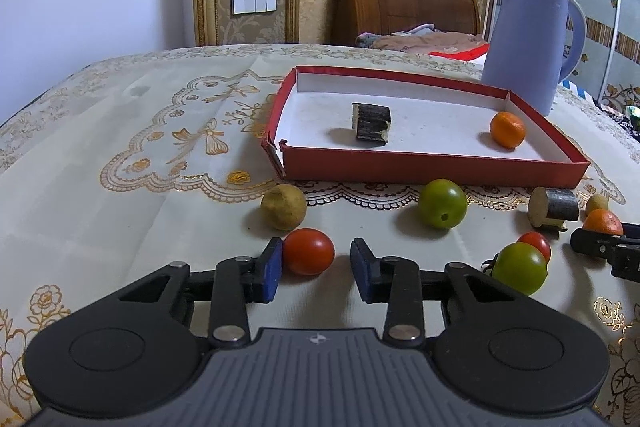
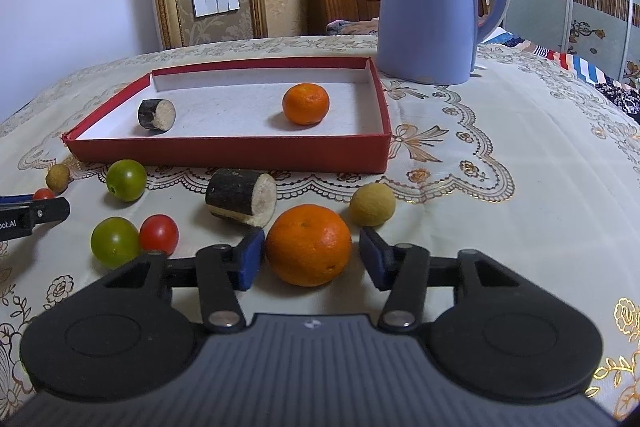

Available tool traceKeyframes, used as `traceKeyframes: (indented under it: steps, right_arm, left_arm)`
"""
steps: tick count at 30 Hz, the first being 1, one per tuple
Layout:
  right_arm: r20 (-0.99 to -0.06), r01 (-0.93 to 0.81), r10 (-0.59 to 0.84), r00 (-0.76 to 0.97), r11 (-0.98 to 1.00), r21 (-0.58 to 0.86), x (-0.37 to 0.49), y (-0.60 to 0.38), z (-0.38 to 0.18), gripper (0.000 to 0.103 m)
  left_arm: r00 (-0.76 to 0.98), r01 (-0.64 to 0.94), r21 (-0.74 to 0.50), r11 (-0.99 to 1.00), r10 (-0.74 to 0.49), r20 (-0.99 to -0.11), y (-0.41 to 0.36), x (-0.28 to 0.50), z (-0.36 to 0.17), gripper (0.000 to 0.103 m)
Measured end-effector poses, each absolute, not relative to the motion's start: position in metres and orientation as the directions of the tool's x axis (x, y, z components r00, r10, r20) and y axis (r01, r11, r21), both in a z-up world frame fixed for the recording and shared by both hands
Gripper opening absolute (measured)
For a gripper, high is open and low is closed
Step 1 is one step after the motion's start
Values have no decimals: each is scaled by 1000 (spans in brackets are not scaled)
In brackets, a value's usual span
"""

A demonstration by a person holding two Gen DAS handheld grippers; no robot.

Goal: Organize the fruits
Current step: 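Close the right gripper on the large tangerine while the left gripper approaches the tomato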

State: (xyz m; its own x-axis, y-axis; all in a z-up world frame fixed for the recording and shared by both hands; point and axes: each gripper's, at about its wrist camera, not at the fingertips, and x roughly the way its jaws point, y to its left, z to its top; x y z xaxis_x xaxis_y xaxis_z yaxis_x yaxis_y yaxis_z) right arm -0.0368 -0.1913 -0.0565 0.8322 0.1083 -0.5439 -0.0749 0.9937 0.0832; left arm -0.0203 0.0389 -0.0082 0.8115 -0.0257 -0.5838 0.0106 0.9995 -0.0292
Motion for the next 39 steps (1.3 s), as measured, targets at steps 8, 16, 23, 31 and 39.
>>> traceKeyframes:
  steps: [8, 16, 23, 31, 39]
  right_arm:
    - [-539, -81, 115, 834, 993, 86, -37, -191, -57, 41]
    - [-535, -81, 124, 836, 991, 103, -38, -193, -56, 41]
    - [-526, -78, 126, 841, 991, 113, -40, -195, -56, 41]
    - [-512, -73, 125, 850, 990, 120, -42, -196, -55, 41]
    - [-488, -75, 132, 863, 988, 134, -46, -199, -54, 41]
  left_arm:
    - [812, 11, -28, 1000, -25, -584, 38, -20, -8, 36]
    - [812, 11, -33, 999, -28, -583, 39, -20, -8, 36]
    - [814, 21, -38, 999, -39, -579, 39, -21, -7, 32]
    - [815, 21, -40, 999, -40, -579, 39, -21, -8, 32]
    - [813, 17, -13, 1000, -21, -582, 36, -21, -7, 32]
